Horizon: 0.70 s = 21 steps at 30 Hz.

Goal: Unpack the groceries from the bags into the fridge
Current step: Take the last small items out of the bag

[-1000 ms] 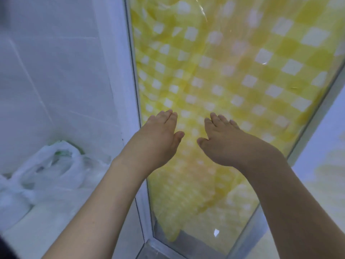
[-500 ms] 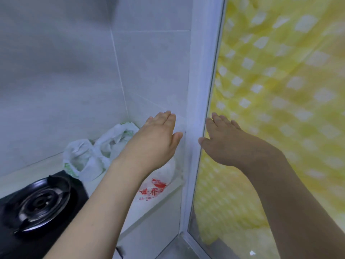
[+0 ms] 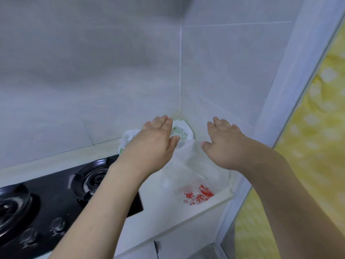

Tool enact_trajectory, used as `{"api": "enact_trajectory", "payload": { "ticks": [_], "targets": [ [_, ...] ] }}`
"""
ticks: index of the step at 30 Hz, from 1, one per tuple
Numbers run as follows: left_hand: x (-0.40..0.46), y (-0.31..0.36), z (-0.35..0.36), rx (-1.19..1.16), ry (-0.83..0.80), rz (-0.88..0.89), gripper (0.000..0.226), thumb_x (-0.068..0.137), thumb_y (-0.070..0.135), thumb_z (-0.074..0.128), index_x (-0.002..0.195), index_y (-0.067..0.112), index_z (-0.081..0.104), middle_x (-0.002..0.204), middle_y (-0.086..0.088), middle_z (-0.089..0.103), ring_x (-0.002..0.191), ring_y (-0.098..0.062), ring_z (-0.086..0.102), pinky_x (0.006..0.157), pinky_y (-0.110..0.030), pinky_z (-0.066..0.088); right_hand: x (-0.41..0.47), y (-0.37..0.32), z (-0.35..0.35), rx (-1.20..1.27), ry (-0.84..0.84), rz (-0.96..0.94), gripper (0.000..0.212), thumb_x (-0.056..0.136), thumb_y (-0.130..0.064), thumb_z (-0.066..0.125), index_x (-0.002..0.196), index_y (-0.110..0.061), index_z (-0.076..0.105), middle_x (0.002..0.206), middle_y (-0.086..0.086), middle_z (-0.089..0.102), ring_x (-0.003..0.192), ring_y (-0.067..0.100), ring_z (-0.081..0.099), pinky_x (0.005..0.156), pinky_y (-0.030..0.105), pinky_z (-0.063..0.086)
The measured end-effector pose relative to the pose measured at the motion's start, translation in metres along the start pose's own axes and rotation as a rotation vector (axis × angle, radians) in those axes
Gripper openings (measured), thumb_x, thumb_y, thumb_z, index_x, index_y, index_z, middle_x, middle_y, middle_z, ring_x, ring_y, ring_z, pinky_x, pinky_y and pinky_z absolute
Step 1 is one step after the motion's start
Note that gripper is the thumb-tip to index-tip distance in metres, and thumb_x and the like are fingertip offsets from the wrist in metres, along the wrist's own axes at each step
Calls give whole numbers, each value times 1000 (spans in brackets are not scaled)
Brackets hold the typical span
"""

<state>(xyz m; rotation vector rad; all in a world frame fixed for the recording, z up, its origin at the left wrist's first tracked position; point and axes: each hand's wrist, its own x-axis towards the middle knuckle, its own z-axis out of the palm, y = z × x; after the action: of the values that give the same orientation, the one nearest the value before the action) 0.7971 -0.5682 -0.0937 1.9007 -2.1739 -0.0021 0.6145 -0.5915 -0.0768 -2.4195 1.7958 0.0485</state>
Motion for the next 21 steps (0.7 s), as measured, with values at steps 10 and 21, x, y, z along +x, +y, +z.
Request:
{"api": "enact_trajectory", "payload": {
  "ticks": [10, 21],
  "targets": [
    [40, -26, 23, -18, -53, -86, 59, 105, 39, 28, 155, 11, 14, 163, -2, 12, 150, -14, 8, 121, -30, 2, 71, 3, 11, -5, -38, -76, 63, 104, -35, 27, 155, -8, 2, 163, 9, -8, 151, 22, -7, 121, 39, -2],
    [104, -71, 42, -18, -109, -216, 58, 106, 38, 27, 156, 15, 12, 164, 0, 9, 150, -10, 3, 117, -22, -1, 189, 15, 30, 69, -126, -175, 63, 104, -35, 27, 156, -10, 1, 164, 7, -8, 151, 20, -6, 121, 37, -1]
  ]
}}
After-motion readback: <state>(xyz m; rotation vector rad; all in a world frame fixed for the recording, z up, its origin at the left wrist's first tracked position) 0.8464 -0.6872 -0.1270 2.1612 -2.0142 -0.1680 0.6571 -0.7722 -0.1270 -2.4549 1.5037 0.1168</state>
